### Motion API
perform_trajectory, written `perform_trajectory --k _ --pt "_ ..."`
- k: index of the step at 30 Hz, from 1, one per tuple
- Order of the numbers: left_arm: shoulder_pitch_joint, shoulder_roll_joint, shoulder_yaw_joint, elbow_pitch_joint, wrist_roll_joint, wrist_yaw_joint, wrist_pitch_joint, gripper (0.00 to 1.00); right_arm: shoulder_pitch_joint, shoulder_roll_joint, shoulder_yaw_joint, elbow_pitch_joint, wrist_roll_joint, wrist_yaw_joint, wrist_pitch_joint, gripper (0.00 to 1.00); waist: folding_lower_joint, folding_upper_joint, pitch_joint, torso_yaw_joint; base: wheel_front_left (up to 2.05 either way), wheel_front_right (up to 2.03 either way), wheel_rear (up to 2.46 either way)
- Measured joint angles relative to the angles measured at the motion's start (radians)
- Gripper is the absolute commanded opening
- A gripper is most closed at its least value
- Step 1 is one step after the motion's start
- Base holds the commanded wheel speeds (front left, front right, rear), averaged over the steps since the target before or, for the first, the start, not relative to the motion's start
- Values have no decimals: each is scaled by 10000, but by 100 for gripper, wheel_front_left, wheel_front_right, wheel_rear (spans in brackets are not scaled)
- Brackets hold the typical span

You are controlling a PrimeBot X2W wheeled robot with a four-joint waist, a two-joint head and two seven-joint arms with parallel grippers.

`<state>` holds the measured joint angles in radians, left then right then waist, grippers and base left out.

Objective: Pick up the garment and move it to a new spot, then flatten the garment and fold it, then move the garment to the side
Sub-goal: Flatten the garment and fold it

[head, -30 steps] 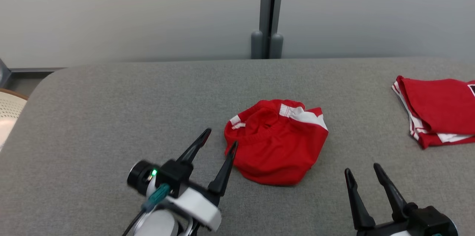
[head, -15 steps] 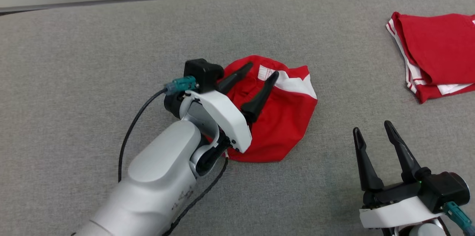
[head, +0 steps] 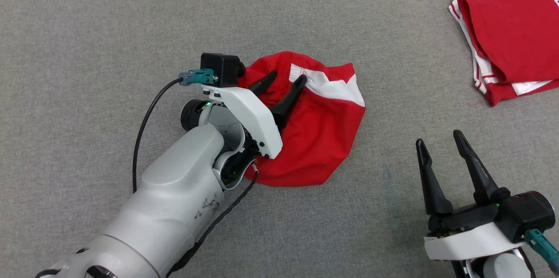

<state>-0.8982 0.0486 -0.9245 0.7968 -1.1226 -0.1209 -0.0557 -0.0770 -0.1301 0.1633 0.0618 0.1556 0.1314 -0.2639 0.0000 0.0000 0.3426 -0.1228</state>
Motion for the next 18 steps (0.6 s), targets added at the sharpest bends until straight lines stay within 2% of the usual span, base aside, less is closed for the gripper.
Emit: perform_trajectory --k 12,14,16,17,18 --pt "-581 2 -1377 575 -727 -29 52 100 -206 -33 270 -2 100 0 0 100 0 0 55 -221 0 0 0" --pt "-670 -2 -1592 640 -777 -58 40 92 -205 -33 309 17 109 0 0 100 0 0 35 -309 0 0 0" --pt "-767 -2 -1745 708 -811 -58 -19 76 -203 -29 322 50 138 0 0 100 0 0 4 -396 0 0 0" --pt "-811 0 -1818 746 -842 -59 -65 62 -201 -15 314 67 165 0 0 100 0 0 -19 -435 0 0 0" --pt "-849 2 -1893 761 -859 -59 -88 43 -198 -2 311 79 184 0 0 100 0 0 -50 -468 0 0 0"
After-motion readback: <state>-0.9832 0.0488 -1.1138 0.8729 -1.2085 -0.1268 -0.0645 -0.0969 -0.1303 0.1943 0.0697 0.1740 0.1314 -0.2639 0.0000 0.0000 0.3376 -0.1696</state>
